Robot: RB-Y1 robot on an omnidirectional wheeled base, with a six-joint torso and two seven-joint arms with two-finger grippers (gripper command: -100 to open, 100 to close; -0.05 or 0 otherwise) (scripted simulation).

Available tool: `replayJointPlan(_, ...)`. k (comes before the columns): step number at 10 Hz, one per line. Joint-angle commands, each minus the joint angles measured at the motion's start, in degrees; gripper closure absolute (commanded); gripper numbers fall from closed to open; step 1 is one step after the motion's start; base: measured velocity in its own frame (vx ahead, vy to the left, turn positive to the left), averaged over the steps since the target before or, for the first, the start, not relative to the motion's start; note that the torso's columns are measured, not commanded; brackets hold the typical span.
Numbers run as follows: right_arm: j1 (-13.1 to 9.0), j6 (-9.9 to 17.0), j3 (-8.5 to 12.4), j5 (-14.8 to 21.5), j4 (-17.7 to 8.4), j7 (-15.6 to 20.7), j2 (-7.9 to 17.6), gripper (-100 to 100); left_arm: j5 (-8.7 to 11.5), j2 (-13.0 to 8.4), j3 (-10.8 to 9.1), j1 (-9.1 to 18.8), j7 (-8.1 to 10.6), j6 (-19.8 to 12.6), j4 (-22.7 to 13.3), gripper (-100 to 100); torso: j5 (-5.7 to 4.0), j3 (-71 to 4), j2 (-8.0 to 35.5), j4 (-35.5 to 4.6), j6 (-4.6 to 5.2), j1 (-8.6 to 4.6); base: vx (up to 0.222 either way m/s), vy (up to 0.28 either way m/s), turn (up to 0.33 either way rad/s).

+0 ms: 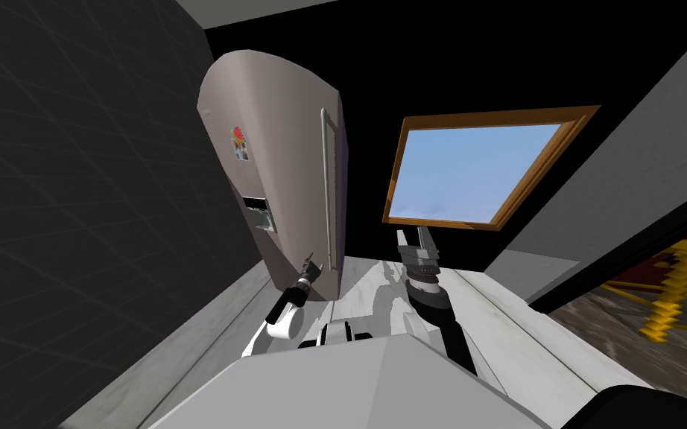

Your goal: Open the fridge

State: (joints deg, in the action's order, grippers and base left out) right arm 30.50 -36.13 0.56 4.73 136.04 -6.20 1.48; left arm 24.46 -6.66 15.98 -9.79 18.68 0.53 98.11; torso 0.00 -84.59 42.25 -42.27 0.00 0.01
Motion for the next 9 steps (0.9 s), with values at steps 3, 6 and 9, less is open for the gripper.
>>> replayJointPlan(3, 0.0, 0.0, 0.0, 0.0, 0.0, 0.0, 0.0, 0, 1.3, 0.1, -1.0, 0.6, -0.13, -5.9, 4.1, -100, 0.0, 0.0, 0.0, 0.0, 0.0, 0.02, 0.124, -0.092, 0.034)
replayJointPlan(6, 0.0, 0.0, 0.0, 0.0, 0.0, 0.0, 0.0, 0, 2.0, 1.8, -1.62, 0.9, -0.27, -9.3, 6.1, -100, 0.01, 0.0, 0.1, 0.0, 0.0, 0.03, 0.105, -0.083, 0.039)
replayJointPlan(9, 0.0, 0.0, 0.0, 0.0, 0.0, 0.0, 0.0, 0, 1.8, 2.7, -2.25, 1.4, -0.28, -11.0, 7.1, -100, 0.03, 0.1, 0.2, 0.0, 0.0, 0.14, 0.083, -0.052, 0.014)
